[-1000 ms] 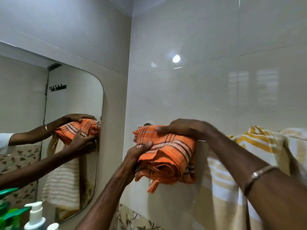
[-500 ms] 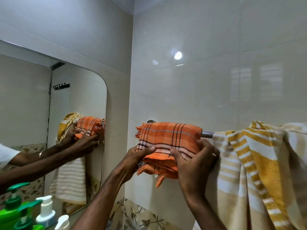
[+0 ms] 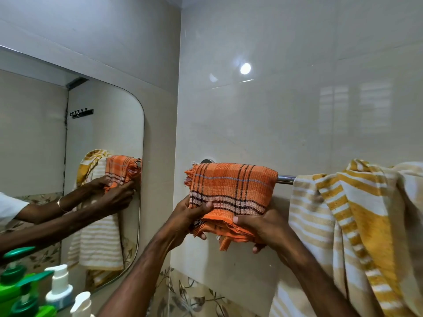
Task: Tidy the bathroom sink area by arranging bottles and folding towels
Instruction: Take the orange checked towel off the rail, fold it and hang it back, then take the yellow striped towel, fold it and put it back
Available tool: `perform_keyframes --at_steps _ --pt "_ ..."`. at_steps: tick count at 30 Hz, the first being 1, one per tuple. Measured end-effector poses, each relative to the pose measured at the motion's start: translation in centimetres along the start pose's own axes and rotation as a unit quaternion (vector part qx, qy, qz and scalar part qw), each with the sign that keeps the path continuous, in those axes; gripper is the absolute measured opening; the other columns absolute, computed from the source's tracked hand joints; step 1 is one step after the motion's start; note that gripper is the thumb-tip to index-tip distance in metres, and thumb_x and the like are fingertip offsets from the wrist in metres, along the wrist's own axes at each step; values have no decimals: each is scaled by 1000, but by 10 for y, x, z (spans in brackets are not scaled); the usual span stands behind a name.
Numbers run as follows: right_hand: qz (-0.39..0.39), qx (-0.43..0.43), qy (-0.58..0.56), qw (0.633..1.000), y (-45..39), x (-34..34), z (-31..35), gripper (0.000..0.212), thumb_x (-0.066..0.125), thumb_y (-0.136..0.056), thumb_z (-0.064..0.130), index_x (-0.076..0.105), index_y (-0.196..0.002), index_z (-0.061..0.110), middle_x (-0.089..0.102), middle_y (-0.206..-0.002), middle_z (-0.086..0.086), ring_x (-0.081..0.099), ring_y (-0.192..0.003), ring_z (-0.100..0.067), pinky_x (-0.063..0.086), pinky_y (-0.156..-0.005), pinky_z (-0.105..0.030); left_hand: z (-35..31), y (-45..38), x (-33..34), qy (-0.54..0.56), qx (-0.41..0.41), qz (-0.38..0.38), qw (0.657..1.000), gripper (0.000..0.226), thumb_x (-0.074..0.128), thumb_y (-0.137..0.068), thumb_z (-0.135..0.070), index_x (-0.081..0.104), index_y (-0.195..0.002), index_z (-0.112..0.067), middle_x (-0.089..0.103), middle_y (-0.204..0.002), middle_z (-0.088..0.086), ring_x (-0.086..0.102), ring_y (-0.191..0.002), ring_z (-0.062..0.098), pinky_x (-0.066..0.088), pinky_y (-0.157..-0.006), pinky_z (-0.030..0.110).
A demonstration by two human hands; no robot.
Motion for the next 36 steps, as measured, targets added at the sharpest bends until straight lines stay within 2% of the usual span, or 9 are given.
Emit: perform_keyframes --at_steps 6,13,16,20,23,27,29,32,36 --pt "9 17 -1 1000 5 4 -9 29 68 -91 30 74 -81 4 70 -59 -10 56 -40 -9 35 -38 -19 5 -3 4 -20 39 3 999 46 70 -86 -34 51 -122 -13 67 -84 8 60 -60 21 45 -38 25" --pt "-7 13 18 1000 8 4 -10 31 68 -89 38 75 -81 9 73 -65 -9 65 -53 -17 39 -44 -21 3 4 9 -33 33 -15 999 47 69 -87 -37 50 -121 -11 65 -79 5 57 -57 20 40 -41 25" --pt "-34 -5 39 999 13 6 -9 33 70 -87 44 69 -103 15 76 -85 -5 73 -73 -23 50 -50 -27 0 10 12 -47 28 -37 998 50 70 -84 -42 53 -120 -12 68 -83 6 60 -63 22 43 -44 27" --pt "-90 -64 90 990 45 2 0 97 78 -83 36 10 -152 28 41 -145 0 52 -123 -17 56 -93 -41 -7 17 18 -88 10 -94 992 56 72 -76 -51 56 -118 -18 74 -95 3 72 -82 27 55 -54 34" --pt "-75 -142 174 972 87 -12 14 96 78 -79 42 16 -152 40 49 -141 7 54 -121 -11 51 -99 -32 -11 24 23 -138 38 -153 978 86 76 -63 -61 44 -134 -23 65 -120 1 66 -109 26 59 -75 37" --pt "-219 -316 305 871 133 -69 56 45 78 -81 31 62 -123 34 64 -109 5 61 -103 -19 49 -82 -26 -28 37 41 -282 164 -360 874 91 74 -65 -45 34 -144 -23 52 -140 4 49 -125 23 41 -105 54" --pt "-340 -333 387 790 138 -104 67 43 81 -74 28 68 -115 31 63 -109 -2 57 -105 -30 45 -86 -42 -49 47 68 -345 263 -421 797 68 70 -71 -34 45 -133 -21 61 -126 4 56 -110 24 43 -98 54" --pt "-330 -214 468 791 124 -156 71 51 81 -71 43 66 -120 35 58 -131 -2 42 -126 -28 25 -103 -47 -81 60 119 -384 393 -385 741 31 70 -80 -19 61 -110 -14 69 -93 -2 61 -73 16 53 -72 40" --pt "-266 -180 486 813 110 -191 63 28 70 -84 50 72 -107 35 70 -115 0 60 -114 -28 34 -98 -44 -107 70 192 -306 324 -232 865 14 74 -87 -29 71 -84 -16 68 -62 -5 58 -50 5 45 -51 23"
Point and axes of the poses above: each hand's wrist, its own y-axis away from the middle knuckle, its own x-axis out of the palm, z = x × y, the point moved 1 cm from there along -y, towards the middle knuckle
